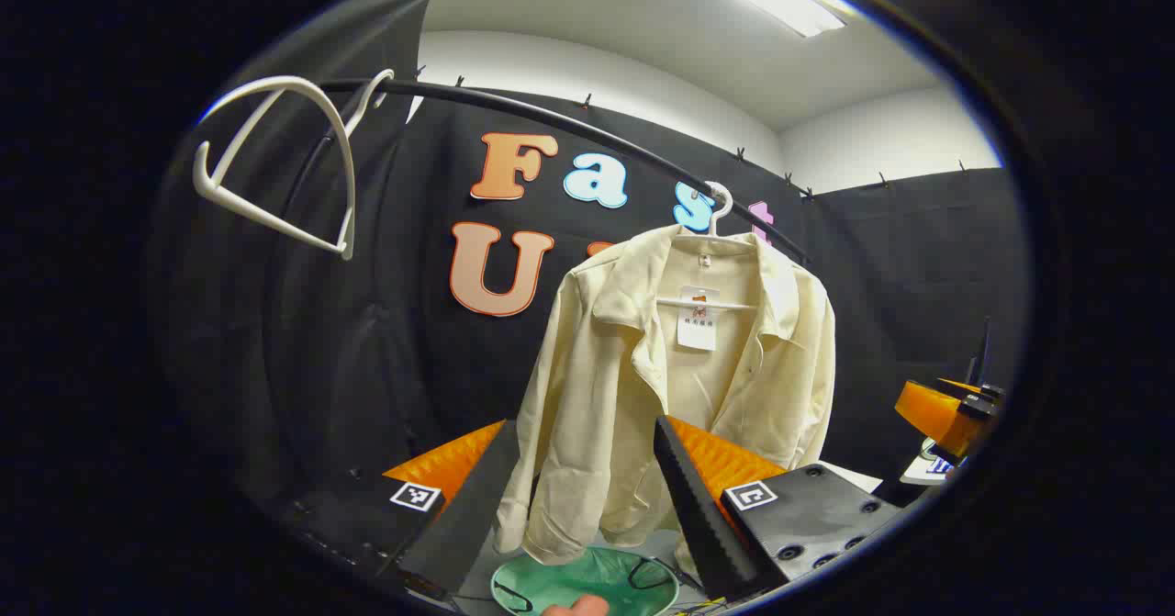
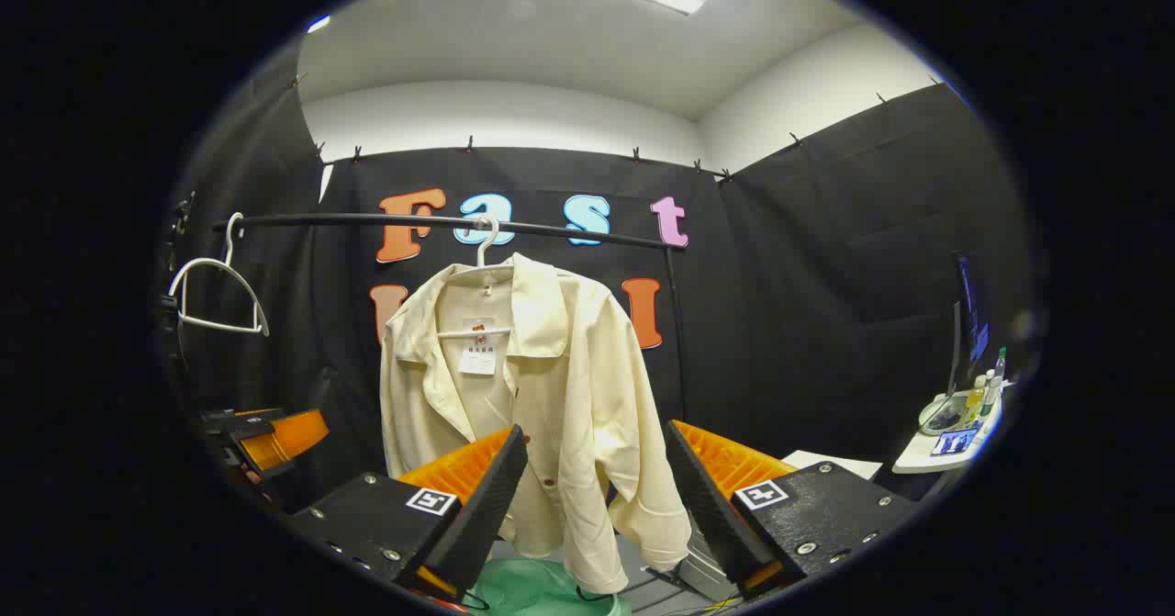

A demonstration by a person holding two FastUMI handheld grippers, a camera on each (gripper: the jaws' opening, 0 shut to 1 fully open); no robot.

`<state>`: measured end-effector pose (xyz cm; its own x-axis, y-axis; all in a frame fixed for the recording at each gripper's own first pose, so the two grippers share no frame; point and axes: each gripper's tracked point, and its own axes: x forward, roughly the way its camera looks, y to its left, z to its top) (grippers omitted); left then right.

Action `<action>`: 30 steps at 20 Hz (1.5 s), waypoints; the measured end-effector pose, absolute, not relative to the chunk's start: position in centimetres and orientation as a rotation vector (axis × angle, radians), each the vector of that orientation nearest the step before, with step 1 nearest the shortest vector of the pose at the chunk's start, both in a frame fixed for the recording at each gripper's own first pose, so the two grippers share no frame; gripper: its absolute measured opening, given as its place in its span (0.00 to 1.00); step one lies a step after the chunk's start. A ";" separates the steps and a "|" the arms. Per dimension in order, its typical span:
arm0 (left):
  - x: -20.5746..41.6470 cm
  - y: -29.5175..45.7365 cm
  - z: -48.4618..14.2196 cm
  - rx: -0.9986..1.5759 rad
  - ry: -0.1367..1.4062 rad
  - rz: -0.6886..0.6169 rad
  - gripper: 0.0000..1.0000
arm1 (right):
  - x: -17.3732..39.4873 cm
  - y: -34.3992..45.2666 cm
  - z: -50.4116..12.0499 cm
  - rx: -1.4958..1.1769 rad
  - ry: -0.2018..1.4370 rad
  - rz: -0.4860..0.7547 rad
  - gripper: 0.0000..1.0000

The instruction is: Grasp the clothes on the hanger with both hands and then place them into the laundry hamper below.

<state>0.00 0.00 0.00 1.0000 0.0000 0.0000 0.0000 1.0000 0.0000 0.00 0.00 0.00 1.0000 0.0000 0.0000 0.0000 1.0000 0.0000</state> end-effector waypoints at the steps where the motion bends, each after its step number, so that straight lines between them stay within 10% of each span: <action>1: 0.0 0.2 0.1 0.004 0.000 0.004 0.96 | 0.0 0.0 -0.2 -0.003 0.006 0.002 0.95; 30: -0.3 1.9 0.7 0.031 -0.036 0.009 0.96 | 4.3 3.2 -2.3 -0.023 0.036 0.057 0.94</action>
